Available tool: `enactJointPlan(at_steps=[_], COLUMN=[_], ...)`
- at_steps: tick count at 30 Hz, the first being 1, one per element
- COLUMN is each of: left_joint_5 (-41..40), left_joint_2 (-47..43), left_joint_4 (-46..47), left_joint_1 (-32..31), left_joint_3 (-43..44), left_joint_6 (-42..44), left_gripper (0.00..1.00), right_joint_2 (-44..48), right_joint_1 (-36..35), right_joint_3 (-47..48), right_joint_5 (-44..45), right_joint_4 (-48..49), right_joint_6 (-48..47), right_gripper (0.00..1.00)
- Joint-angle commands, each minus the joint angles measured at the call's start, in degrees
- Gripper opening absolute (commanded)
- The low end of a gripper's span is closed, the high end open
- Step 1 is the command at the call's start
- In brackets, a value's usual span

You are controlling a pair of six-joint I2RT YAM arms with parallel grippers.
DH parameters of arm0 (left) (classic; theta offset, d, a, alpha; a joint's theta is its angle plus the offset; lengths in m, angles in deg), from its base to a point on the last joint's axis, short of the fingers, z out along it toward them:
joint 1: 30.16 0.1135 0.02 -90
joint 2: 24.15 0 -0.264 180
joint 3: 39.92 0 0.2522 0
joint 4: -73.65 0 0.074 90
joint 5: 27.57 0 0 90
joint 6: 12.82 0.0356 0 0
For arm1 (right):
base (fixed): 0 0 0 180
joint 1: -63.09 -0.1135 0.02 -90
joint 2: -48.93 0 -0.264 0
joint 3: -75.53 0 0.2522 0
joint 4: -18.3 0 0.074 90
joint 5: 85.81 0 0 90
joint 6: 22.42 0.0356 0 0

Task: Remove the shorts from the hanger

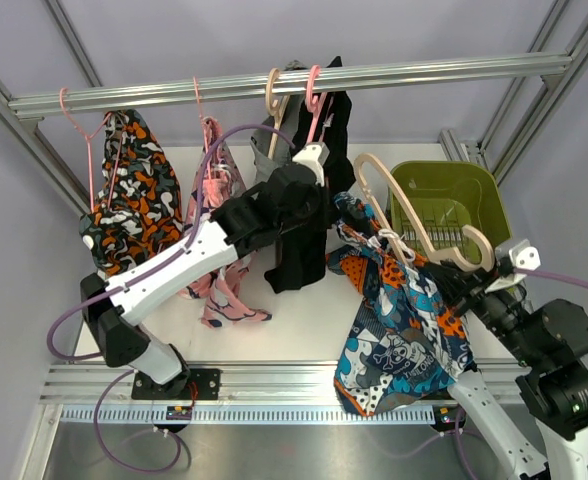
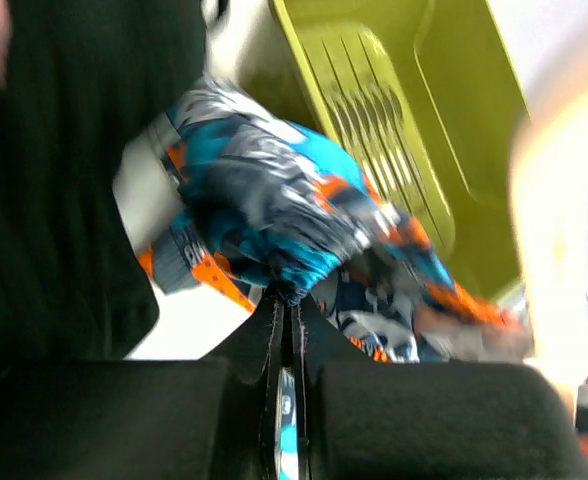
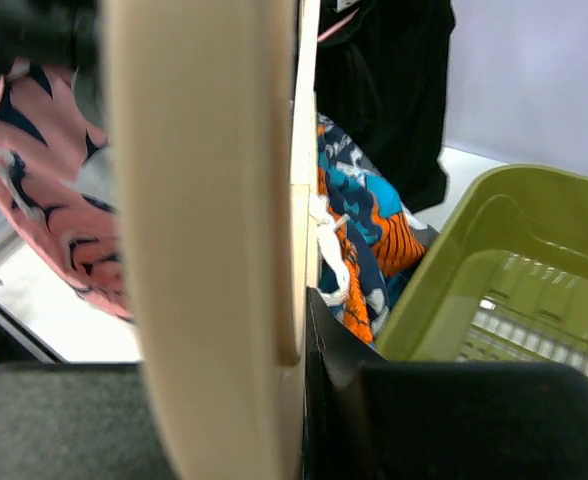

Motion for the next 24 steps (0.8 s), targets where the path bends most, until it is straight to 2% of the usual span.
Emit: enactJointPlan(at_steps=[1,8,14,19,24], left_joint_5=[6.7,13.12,14.0,11.47,3.48], left_joint_2=[-5.57,-8.04,-7.78,-8.21,-10.67], left_joint_4=[7.99,9.93,8.61,5.9,3.61], left_joint_1=[1.4,-1.41,-3.52,-4.31,-4.22], left_joint_3=[-5.05,-10.86,-12.61,-15.16,-14.64], left_joint_6=[4.12,9.04,11.59,12.3,13.97], left_gripper=[0.0,0.0,0.0,0.0,0.0], right_joint_2=[-5.36,-15.65,-19.7,-23.22,-25.58], right_joint_1=[-0.34,-0.43,-0.34,-0.34,-0.08], right_joint_3=[-0.29,0.5,2.52,3.58,5.42], right_joint_5=[2.89,6.75,11.68,14.4,17.04], right_joint_4=[10.42,16.66,23.43,27.12,27.22], right_joint_6=[8.03,17.35,16.83,14.82,7.88], right_gripper=[0.0,0.0,0.0,0.0,0.0])
